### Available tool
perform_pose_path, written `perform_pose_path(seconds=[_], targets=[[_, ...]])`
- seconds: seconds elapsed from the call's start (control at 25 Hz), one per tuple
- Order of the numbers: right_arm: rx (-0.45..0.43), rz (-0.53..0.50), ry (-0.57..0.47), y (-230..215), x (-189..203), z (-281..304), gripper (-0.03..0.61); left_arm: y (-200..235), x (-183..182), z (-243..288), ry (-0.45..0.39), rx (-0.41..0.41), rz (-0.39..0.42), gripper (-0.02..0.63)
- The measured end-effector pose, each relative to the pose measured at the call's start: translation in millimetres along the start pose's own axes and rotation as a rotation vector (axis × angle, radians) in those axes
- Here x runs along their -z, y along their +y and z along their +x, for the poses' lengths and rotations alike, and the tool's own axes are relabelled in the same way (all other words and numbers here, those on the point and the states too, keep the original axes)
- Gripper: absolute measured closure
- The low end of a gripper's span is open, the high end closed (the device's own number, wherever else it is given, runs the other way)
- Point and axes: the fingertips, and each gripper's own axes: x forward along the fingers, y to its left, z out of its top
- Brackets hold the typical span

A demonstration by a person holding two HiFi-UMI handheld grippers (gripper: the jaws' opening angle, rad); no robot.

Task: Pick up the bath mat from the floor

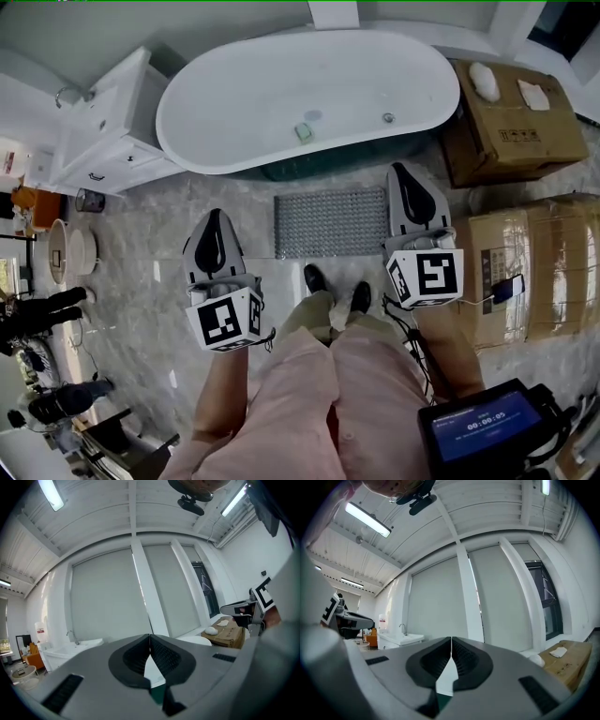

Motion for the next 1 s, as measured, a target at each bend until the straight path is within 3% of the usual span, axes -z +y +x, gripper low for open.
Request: perform_pose_path(seconds=[0.32, 1.0], targets=[[-0.003, -0.034, 0.008, 25, 1, 22, 0.560, 33, 15, 11, -0.007, -0.003, -0.029, 0.589], [0.083, -0.141, -0.011, 74, -28, 78, 0.560, 102, 12, 89, -0.119, 0.106, -0.114, 0.589]])
